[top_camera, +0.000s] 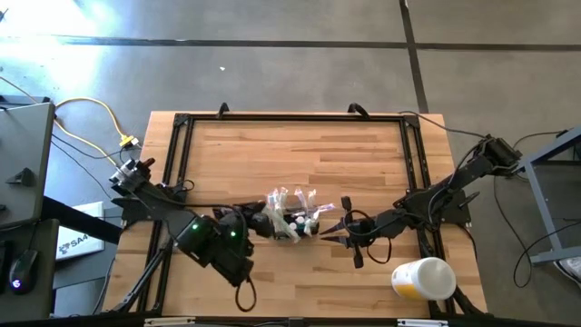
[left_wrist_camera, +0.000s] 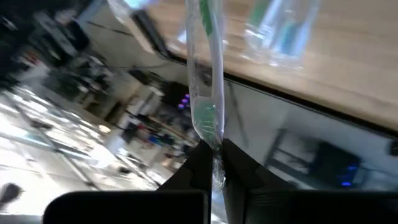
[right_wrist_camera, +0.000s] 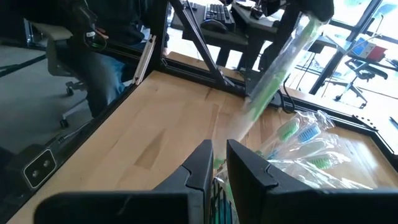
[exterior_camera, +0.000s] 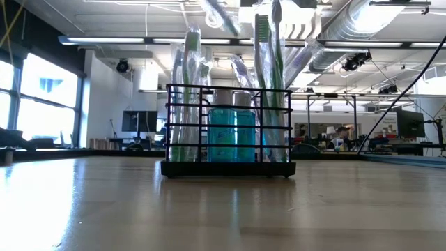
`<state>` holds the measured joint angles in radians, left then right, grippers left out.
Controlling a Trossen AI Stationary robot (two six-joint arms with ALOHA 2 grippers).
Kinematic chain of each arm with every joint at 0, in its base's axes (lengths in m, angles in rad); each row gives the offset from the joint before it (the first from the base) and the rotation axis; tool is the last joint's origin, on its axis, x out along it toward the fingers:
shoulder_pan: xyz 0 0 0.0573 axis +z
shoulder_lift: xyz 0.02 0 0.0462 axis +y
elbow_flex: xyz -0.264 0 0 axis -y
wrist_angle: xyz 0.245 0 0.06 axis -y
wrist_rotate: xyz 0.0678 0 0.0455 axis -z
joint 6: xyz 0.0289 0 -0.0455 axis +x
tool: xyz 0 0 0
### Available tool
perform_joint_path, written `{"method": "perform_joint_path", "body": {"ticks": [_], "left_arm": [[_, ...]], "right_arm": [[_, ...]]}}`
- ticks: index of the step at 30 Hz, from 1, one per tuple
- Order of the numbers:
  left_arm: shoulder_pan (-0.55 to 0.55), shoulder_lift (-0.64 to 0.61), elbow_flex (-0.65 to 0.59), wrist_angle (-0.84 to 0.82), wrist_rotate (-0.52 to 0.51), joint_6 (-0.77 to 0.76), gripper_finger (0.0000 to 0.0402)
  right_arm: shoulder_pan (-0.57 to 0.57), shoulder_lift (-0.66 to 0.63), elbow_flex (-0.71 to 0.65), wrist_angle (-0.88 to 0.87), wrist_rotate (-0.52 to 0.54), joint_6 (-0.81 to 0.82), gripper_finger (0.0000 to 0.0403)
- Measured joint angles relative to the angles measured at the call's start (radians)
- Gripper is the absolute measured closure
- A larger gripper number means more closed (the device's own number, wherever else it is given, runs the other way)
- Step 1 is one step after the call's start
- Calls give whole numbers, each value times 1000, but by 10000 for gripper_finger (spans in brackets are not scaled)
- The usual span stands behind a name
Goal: Pick & Place toothbrushing station
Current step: Put the green toothbrush into the wire organizer
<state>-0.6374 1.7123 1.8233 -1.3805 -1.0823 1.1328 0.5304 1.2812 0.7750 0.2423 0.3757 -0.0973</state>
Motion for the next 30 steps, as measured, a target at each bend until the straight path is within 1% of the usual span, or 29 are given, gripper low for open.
{"method": "perform_joint_path", "body": {"ticks": [3,5,8,11,15,18,20,24,27,30], "left_arm": [[-9,0,0,-111,32,-156,398],[-37,0,1,-138,54,-225,398],[-78,8,24,-192,107,-304,398],[-88,16,30,-189,129,-352,398],[-67,16,30,-191,128,-351,398],[-55,16,30,-191,118,-310,398],[-55,23,30,-192,73,-263,398],[-56,64,30,-174,-60,-174,398],[-56,96,30,-138,-114,-102,398],[-56,126,30,-94,-129,-59,398]], "right_arm": [[-1,0,0,0,0,0,364],[-7,0,0,2,1,-3,364],[-22,0,0,10,3,-3,364],[-38,0,0,26,3,-2,364],[-54,0,0,38,-11,2,364],[-54,0,0,56,-13,21,364],[-50,0,0,97,-21,38,364],[-50,-1,0,200,-48,109,364],[-67,0,0,203,-102,142,358],[-80,0,0,204,-116,174,334]]}}
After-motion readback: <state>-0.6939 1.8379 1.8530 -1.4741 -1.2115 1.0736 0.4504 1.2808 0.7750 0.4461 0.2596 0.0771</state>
